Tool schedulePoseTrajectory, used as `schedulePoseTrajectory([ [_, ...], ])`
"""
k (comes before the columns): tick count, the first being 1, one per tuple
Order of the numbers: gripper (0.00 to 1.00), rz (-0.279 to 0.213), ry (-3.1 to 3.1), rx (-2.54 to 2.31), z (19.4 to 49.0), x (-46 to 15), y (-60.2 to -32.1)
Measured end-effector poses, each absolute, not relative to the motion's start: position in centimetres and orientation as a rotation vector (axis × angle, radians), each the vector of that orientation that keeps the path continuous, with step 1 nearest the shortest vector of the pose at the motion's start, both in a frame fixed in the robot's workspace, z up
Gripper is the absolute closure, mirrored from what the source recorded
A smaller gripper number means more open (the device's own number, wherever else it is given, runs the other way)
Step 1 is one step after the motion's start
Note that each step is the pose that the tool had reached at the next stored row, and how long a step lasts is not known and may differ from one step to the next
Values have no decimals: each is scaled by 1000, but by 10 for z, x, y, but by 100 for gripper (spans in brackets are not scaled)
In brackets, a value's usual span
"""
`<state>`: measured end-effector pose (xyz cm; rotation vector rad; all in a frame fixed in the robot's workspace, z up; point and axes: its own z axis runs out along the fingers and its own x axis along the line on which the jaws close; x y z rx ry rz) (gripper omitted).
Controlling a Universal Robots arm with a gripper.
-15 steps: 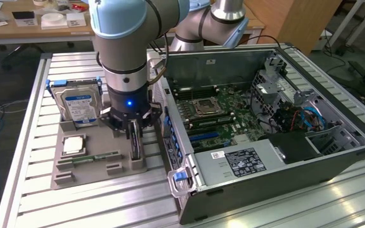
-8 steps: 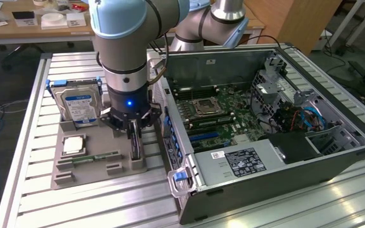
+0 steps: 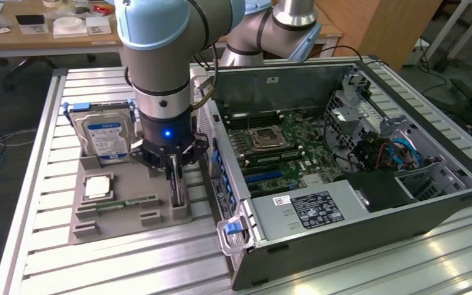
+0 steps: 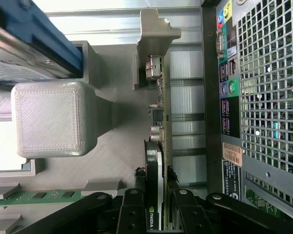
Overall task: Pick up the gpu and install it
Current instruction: 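Pick up the gpu and move the gpu toward the slot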
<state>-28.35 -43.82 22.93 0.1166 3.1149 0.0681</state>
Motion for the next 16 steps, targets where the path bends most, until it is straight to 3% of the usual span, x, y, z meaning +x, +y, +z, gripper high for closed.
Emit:
schedulePoseTrajectory([
  [16,73,69,3118,32,229,-284,-438],
])
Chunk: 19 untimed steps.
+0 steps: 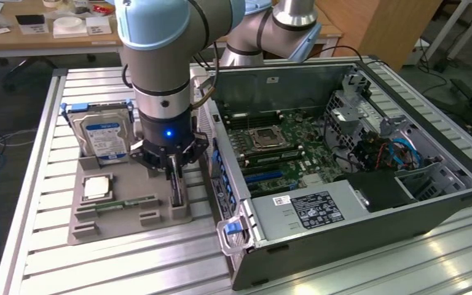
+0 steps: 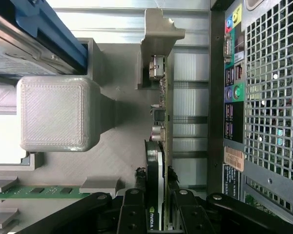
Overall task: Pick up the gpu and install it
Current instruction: 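Pick up the gpu and move the gpu toward the slot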
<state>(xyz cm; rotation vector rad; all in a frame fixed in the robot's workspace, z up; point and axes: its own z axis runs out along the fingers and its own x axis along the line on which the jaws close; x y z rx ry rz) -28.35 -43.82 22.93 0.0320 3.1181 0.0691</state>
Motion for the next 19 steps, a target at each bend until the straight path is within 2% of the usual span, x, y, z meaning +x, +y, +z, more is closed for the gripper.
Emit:
schedulePoseTrajectory([
  [8,73,69,3118,32,237,-284,-438],
  [19,73,69,3118,32,271,-284,-438],
])
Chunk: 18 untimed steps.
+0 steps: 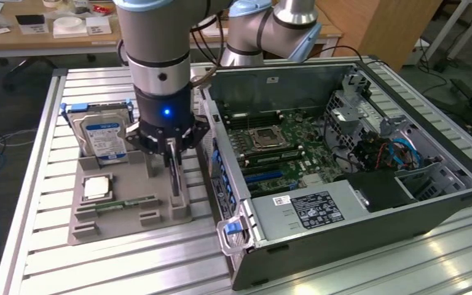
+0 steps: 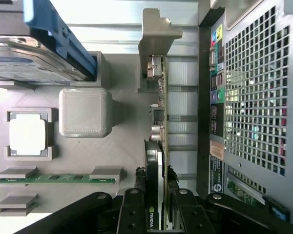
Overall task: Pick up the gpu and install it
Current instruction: 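Pick up the gpu and move the gpu toward the slot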
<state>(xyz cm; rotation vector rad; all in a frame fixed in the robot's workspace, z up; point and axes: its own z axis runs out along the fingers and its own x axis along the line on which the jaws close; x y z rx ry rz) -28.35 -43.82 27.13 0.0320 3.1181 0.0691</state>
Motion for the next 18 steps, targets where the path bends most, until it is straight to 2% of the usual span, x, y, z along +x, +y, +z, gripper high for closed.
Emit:
schedulePoseTrajectory([
  [9,73,69,3118,32,298,-283,-438],
  [18,73,69,3118,32,308,-283,-438],
])
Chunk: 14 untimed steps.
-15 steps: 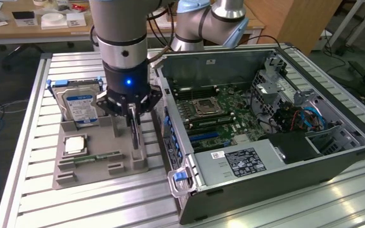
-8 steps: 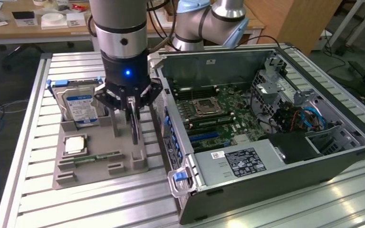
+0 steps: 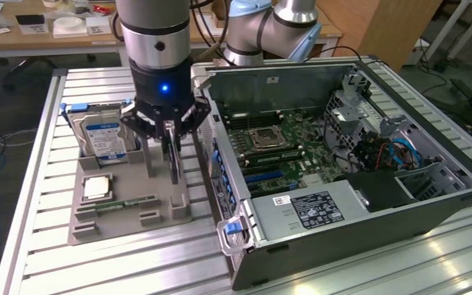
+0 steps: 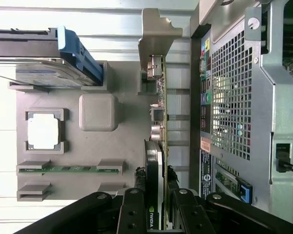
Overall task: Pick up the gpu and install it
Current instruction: 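Pick up the gpu and move the gpu toward the slot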
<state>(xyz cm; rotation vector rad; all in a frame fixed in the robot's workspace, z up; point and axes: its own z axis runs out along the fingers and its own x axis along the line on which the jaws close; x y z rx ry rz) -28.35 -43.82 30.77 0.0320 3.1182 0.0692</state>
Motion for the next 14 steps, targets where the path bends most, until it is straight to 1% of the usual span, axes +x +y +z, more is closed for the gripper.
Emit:
schedulePoseTrajectory([
  [14,73,69,3118,32,327,-283,-438],
])
